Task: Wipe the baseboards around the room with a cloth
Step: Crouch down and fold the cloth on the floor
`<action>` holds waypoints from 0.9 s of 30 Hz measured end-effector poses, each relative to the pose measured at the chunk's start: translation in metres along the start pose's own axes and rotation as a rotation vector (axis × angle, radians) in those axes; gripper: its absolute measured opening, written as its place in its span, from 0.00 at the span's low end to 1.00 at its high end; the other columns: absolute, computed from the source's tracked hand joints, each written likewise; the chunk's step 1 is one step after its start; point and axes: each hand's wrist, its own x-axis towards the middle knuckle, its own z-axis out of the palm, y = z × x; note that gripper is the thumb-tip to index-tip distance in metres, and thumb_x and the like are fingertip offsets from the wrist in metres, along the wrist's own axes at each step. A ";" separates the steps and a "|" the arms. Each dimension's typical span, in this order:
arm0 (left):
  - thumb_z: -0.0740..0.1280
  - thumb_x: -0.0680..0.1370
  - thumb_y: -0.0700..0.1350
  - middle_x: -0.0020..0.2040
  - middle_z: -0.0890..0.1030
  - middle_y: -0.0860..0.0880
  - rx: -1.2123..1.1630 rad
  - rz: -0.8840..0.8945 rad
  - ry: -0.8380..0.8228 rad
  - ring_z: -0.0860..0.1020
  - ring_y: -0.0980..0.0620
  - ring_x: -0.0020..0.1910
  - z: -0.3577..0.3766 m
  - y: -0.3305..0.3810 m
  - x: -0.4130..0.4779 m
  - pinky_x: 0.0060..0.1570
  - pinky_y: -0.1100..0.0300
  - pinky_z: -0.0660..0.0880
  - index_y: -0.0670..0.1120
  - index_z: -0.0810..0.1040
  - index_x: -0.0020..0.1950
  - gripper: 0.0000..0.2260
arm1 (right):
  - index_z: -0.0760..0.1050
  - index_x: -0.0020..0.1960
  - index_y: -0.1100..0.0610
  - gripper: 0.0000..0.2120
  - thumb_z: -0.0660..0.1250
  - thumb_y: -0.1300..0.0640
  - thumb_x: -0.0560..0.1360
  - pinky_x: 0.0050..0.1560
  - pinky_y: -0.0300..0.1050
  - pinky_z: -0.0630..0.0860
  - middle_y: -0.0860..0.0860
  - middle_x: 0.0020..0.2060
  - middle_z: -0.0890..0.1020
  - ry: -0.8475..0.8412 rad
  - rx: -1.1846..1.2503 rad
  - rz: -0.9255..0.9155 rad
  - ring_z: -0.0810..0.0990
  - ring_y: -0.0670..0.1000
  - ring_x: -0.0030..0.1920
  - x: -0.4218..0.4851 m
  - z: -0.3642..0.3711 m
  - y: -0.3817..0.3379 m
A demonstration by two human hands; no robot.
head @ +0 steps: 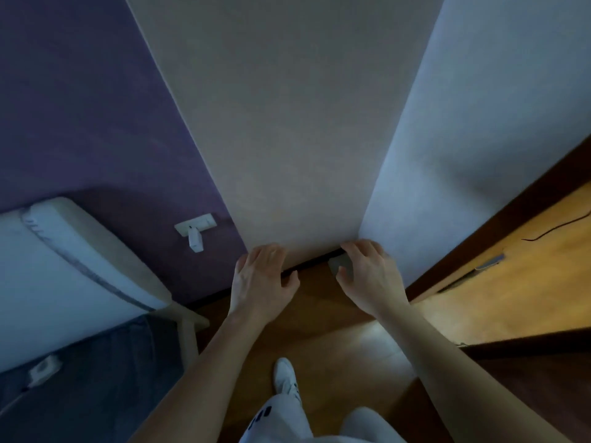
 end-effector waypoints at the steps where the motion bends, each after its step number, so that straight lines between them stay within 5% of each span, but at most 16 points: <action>1: 0.61 0.80 0.58 0.71 0.72 0.52 -0.010 0.006 -0.015 0.67 0.50 0.70 0.002 -0.009 0.013 0.70 0.49 0.63 0.52 0.71 0.71 0.21 | 0.71 0.70 0.53 0.22 0.63 0.47 0.78 0.66 0.51 0.70 0.51 0.65 0.75 0.003 0.008 0.023 0.70 0.54 0.68 0.013 0.003 -0.004; 17: 0.61 0.80 0.58 0.73 0.71 0.52 -0.046 0.125 -0.219 0.68 0.51 0.71 0.085 -0.019 0.123 0.69 0.50 0.65 0.51 0.69 0.75 0.25 | 0.73 0.69 0.55 0.23 0.65 0.48 0.76 0.64 0.51 0.74 0.52 0.63 0.77 -0.118 0.005 0.211 0.73 0.54 0.66 0.077 0.066 0.059; 27: 0.63 0.79 0.58 0.73 0.71 0.52 -0.098 0.086 -0.351 0.67 0.52 0.72 0.278 -0.019 0.122 0.70 0.51 0.65 0.52 0.70 0.74 0.25 | 0.70 0.70 0.53 0.24 0.62 0.44 0.77 0.63 0.48 0.74 0.49 0.65 0.75 -0.287 0.039 0.229 0.72 0.51 0.67 0.063 0.240 0.148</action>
